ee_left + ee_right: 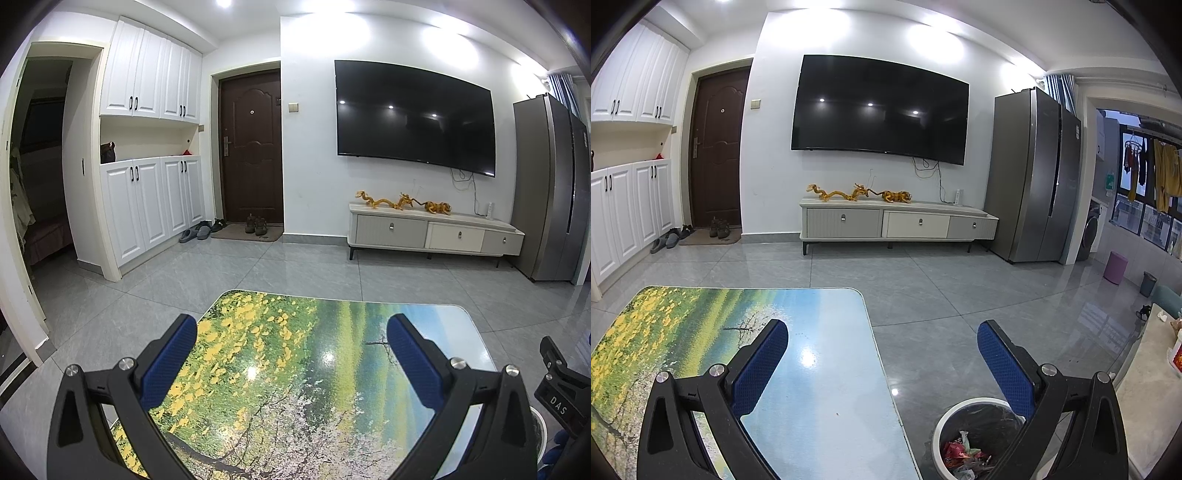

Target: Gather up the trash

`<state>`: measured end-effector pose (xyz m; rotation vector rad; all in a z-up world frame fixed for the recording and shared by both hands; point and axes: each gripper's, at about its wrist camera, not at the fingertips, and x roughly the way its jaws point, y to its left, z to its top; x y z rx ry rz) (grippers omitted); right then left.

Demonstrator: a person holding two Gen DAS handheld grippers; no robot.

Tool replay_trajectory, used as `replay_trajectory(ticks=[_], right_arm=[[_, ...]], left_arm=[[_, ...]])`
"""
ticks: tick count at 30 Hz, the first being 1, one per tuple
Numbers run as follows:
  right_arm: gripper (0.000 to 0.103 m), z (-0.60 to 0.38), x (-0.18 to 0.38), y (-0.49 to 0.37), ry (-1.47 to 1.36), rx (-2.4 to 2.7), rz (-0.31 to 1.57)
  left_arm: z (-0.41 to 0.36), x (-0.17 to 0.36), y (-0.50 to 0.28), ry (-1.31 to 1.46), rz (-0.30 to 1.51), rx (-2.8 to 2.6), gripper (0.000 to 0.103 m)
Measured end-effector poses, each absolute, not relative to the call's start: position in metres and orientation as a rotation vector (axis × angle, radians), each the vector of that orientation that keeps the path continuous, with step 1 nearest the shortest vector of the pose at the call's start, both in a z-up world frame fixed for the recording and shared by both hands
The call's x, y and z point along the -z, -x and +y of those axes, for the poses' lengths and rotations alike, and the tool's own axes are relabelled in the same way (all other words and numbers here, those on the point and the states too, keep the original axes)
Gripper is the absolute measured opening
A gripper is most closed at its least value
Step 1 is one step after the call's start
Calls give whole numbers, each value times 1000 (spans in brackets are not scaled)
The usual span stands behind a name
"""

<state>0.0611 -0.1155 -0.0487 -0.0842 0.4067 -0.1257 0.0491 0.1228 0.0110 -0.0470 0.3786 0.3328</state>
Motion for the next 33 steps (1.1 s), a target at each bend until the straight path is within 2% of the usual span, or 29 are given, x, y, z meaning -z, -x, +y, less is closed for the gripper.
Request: replay_trajectory(ticks=[33], right_arm=[[103,-117,48,-60,85,130,403]], left_arm=[[130,-4,-54,62,396,-322,103]])
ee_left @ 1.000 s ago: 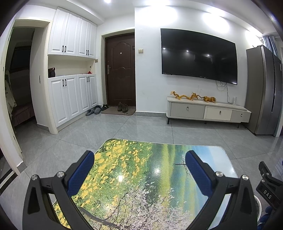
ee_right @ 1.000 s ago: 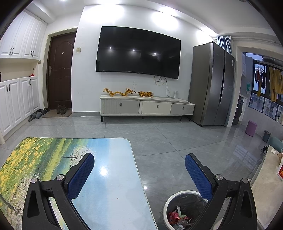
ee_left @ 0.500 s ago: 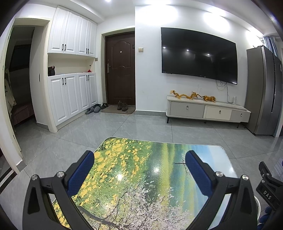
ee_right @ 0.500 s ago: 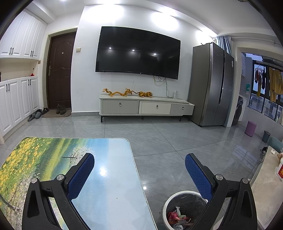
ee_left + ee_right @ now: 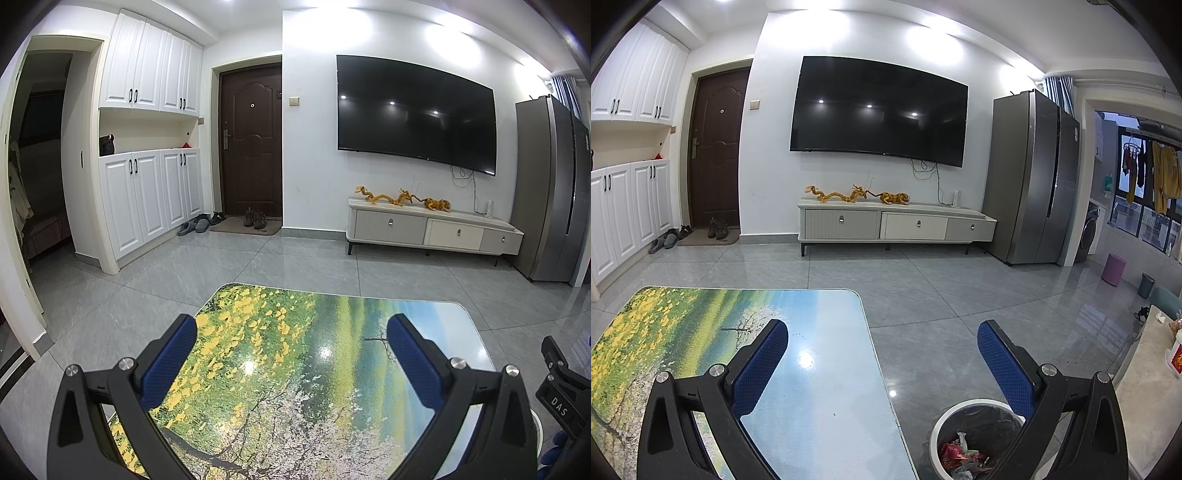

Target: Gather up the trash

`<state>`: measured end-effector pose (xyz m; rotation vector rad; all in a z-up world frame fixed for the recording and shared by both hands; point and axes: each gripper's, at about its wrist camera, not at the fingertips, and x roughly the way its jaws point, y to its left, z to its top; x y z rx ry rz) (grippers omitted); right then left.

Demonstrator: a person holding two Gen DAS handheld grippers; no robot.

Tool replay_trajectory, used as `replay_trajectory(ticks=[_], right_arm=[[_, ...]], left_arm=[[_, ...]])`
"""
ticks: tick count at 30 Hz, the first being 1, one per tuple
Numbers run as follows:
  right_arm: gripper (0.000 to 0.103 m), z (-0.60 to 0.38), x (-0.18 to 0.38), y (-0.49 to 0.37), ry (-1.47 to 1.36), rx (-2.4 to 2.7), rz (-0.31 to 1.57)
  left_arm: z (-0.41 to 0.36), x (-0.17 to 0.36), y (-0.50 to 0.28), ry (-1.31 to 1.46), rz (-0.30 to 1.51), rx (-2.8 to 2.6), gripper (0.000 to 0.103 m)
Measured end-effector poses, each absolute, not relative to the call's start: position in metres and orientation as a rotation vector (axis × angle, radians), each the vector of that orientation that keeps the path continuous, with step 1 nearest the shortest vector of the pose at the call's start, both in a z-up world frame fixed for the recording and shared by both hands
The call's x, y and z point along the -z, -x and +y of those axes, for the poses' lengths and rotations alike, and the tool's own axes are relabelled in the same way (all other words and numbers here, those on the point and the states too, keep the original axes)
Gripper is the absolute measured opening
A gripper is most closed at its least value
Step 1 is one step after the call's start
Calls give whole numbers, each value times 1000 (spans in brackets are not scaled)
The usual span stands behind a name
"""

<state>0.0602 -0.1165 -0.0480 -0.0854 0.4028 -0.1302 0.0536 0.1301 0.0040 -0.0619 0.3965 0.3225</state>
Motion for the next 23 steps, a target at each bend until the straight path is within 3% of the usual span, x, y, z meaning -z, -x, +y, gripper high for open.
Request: replay_trajectory(ticks=[23], right_arm=[[103,-118,42,-59,89,135,395]], left_arm=[[131,-5,-54,66,398,-324,103]])
